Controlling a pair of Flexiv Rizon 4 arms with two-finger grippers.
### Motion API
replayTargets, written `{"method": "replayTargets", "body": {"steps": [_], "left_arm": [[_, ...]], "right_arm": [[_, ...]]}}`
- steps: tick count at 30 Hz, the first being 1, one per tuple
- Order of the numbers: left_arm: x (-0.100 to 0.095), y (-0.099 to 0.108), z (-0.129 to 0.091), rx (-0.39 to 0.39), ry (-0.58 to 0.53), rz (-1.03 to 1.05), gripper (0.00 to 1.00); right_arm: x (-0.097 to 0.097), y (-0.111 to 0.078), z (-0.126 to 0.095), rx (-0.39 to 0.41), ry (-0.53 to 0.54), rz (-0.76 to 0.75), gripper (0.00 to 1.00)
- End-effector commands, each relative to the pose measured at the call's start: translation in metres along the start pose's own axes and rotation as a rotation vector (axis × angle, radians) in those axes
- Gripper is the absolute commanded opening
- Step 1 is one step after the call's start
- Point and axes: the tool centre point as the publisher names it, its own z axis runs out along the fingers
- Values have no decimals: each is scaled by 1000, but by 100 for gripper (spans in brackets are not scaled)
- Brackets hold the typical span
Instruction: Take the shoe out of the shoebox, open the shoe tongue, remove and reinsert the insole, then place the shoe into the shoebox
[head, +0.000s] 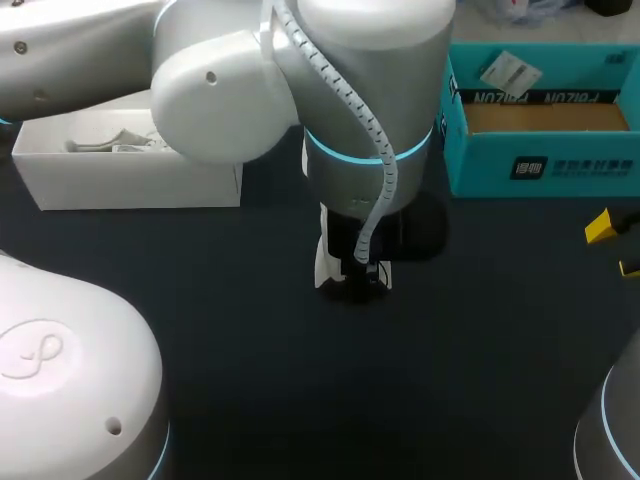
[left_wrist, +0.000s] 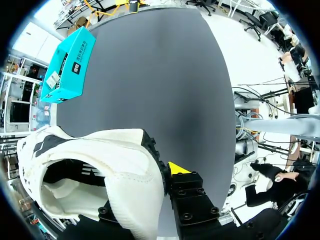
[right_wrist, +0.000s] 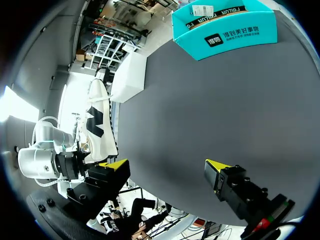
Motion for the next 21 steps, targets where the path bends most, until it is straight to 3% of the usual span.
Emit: {"method": "replayTargets", "body": {"steps": [1, 21], "left_arm": [[0, 2, -1, 2, -2, 0, 0], [2, 5, -2, 3, -5, -11, 0]], "right_arm": [[0, -2, 0, -3, 0, 1, 100], [0, -2, 0, -3, 0, 1, 100]]}}
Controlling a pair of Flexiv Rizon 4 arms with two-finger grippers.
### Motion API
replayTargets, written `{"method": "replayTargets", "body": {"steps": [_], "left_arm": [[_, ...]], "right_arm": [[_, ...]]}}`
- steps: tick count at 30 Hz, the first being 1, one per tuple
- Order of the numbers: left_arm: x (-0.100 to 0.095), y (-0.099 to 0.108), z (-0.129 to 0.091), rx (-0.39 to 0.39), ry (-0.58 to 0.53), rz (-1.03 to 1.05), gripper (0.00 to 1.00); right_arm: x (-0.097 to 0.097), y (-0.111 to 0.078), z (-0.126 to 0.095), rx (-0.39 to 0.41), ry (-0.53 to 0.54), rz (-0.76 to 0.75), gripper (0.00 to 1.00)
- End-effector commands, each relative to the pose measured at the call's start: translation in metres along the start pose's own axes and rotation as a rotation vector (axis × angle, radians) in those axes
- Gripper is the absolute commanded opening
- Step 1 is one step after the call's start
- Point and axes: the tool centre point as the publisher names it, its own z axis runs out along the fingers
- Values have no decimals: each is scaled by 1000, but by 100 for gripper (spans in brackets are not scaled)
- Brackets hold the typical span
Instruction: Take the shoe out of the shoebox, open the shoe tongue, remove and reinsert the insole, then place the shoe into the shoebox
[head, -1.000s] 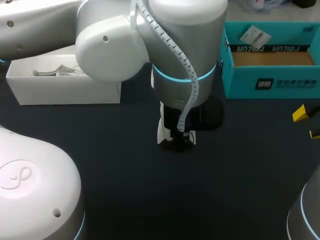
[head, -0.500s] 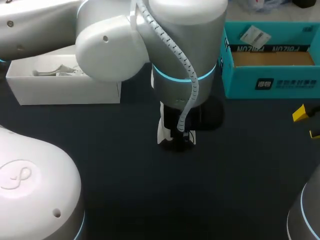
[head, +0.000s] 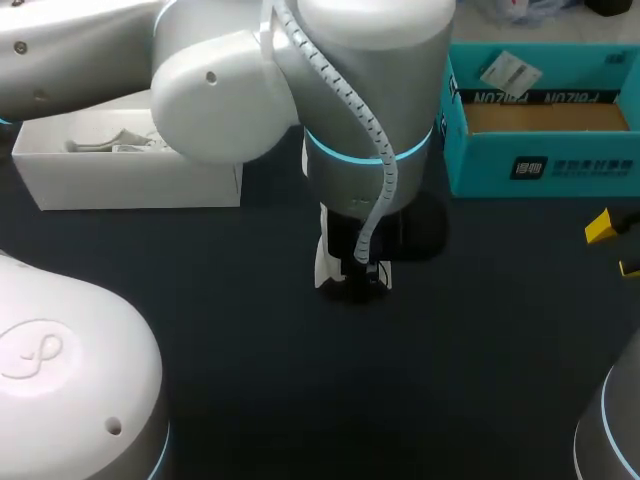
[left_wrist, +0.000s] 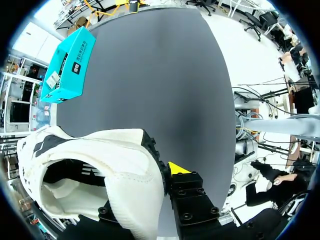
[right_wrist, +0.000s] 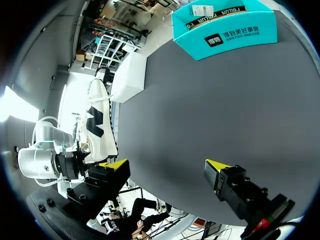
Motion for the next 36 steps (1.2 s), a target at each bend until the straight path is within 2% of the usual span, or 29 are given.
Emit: {"method": "replayTargets", "body": {"steps": [1, 4, 6, 7, 11, 17, 23, 24, 28, 30, 32, 36], "left_arm": [[6, 9, -3, -2, -7, -19, 0], [12, 24, -6, -4, 4, -9, 0], [12, 34, -2, -36, 1, 36, 0], [10, 40, 0, -25, 6, 42, 0], [-3, 76, 1, -2, 35, 14, 0], [-23, 142, -10, 46, 55, -87, 0], [-44, 187, -6, 63, 82, -60, 0], [-51, 196, -5, 65, 114, -45, 0], [-71, 213, -1, 78, 74, 15, 0], [-82, 219, 0, 120, 68, 20, 0], [-93, 223, -2, 101, 60, -5, 0], [-93, 223, -2, 101, 60, -5, 0]], "right_arm": [[0, -2, 0, -3, 0, 1, 100], [0, -2, 0, -3, 0, 1, 100], [0, -2, 0, -3, 0, 1, 100], [0, -2, 0, -3, 0, 1, 100], [0, -2, 0, -3, 0, 1, 100], [0, -2, 0, -3, 0, 1, 100], [0, -2, 0, -3, 0, 1, 100], [0, -2, 0, -3, 0, 1, 100], [0, -2, 0, -3, 0, 1, 100], [0, -2, 0, -3, 0, 1, 100], [0, -2, 0, -3, 0, 1, 100], [0, -2, 0, -3, 0, 1, 100]]}}
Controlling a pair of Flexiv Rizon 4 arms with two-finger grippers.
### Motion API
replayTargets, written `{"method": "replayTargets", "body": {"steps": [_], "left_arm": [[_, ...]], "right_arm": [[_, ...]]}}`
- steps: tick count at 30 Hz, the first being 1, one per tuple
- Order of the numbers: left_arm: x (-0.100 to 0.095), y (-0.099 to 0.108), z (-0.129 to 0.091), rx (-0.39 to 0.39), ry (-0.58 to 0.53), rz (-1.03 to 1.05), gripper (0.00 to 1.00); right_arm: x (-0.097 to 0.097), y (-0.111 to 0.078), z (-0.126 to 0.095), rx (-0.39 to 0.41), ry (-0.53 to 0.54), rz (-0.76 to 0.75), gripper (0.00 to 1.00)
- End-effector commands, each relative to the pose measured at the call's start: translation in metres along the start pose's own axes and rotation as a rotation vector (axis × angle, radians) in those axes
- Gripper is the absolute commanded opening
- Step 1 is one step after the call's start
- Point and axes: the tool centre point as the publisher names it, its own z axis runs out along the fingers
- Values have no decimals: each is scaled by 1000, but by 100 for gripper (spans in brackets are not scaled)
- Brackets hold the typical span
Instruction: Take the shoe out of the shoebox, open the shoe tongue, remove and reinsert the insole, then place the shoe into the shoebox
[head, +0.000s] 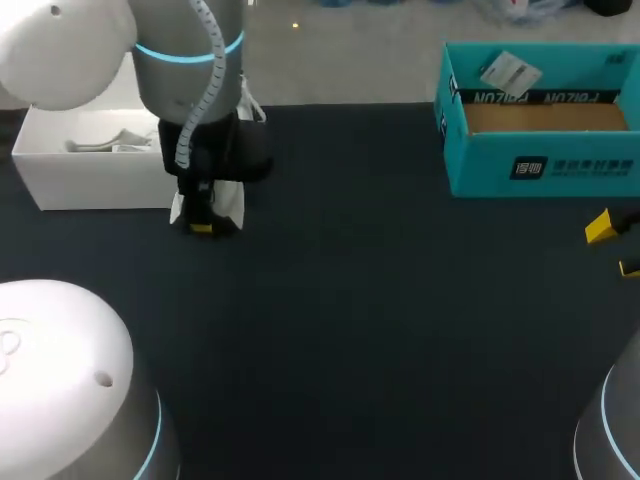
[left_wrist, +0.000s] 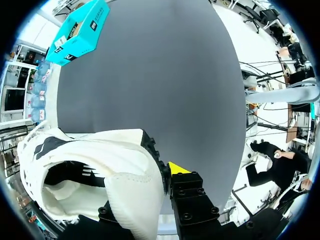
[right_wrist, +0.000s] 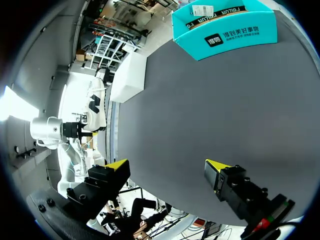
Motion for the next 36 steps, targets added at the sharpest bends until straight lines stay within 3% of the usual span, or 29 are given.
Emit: {"method": "replayTargets", "body": {"steps": [1, 19, 23, 30, 36], "left_arm": [[2, 31, -1, 197, -6, 3, 0], [2, 31, -1, 197, -6, 3, 0], [-8, 61, -9, 223, 6, -27, 0], [-28, 96, -2, 111, 48, -44, 0], [-59, 137, 5, 149, 64, 2, 0]], "right_arm": [[0, -2, 1, -3, 0, 1, 100], [0, -2, 1, -3, 0, 1, 100], [0, -2, 1, -3, 0, 1, 100], [0, -2, 1, -3, 0, 1, 100], [0, -2, 1, -3, 0, 1, 100]]}}
